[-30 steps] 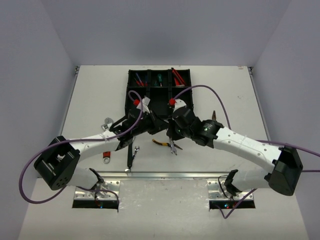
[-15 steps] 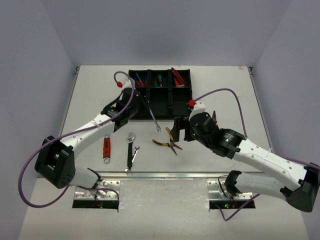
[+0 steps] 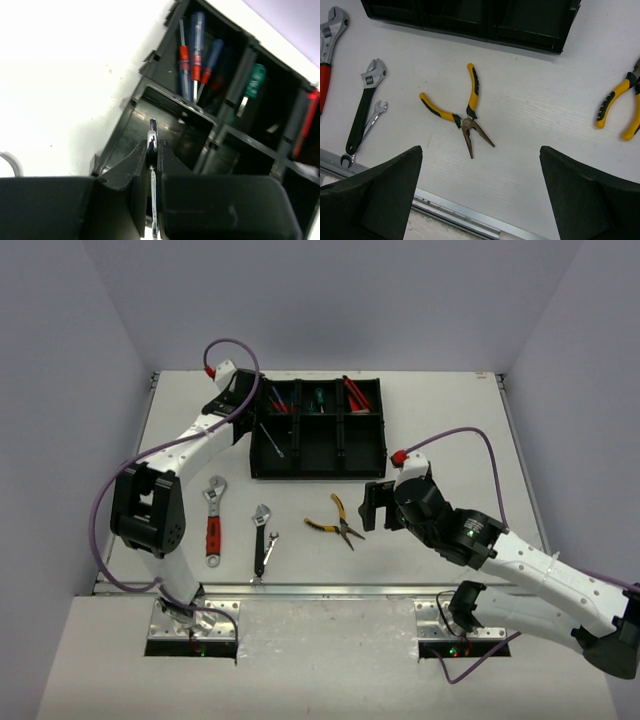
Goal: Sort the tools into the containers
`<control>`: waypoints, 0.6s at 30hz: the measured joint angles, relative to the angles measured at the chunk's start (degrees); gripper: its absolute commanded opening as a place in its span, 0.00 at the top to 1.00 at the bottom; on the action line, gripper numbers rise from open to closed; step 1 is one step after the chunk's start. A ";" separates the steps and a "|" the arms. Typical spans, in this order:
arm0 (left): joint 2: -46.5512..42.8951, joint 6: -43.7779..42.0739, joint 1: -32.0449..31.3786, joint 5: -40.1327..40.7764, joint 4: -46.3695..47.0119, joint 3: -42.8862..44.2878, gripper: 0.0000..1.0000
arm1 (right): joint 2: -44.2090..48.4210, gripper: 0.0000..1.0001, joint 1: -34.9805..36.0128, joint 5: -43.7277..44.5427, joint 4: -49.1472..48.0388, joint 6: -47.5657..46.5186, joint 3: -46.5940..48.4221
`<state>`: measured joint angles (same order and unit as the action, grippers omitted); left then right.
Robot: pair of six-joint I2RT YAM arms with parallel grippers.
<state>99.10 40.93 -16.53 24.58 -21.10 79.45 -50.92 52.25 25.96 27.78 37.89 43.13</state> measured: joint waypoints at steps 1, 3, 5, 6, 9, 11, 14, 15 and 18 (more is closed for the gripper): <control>1.67 -0.16 0.10 0.57 -0.17 0.94 1.00 | 0.02 0.01 0.00 0.00 0.06 -0.30 -0.16; 4.38 -0.37 0.13 1.40 -0.37 1.85 1.00 | 0.10 0.01 -0.01 -0.03 0.19 -0.56 -0.32; 6.51 -0.40 0.13 1.61 -0.71 2.05 1.00 | 0.22 0.01 -0.04 -0.03 0.22 -0.70 -0.38; 7.44 -0.40 0.13 1.61 -0.89 2.05 0.99 | 0.27 0.01 -0.05 -0.02 0.23 -0.74 -0.39; 9.51 -0.29 0.13 1.57 -0.94 2.05 0.79 | 0.08 0.01 -0.05 -0.02 0.23 -0.83 -0.39; 9.89 -0.06 0.13 1.32 -0.51 2.04 0.58 | -0.41 0.01 -0.05 -0.14 0.21 -0.85 -0.39; 9.33 0.16 0.09 0.38 1.41 1.24 0.35 | -2.01 0.01 -0.08 -1.00 0.20 -0.93 -0.39; 8.65 0.28 0.02 -0.02 2.48 0.31 0.31 | -2.65 0.01 -0.13 -1.32 0.16 -1.04 -0.39; 4.62 0.30 -0.35 -1.37 4.08 -3.45 0.22 | -5.10 0.01 -0.29 -3.69 -0.90 -1.88 -0.35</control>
<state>103.72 41.23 -16.88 23.22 -17.02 75.99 -56.02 51.96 22.27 26.88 36.01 42.78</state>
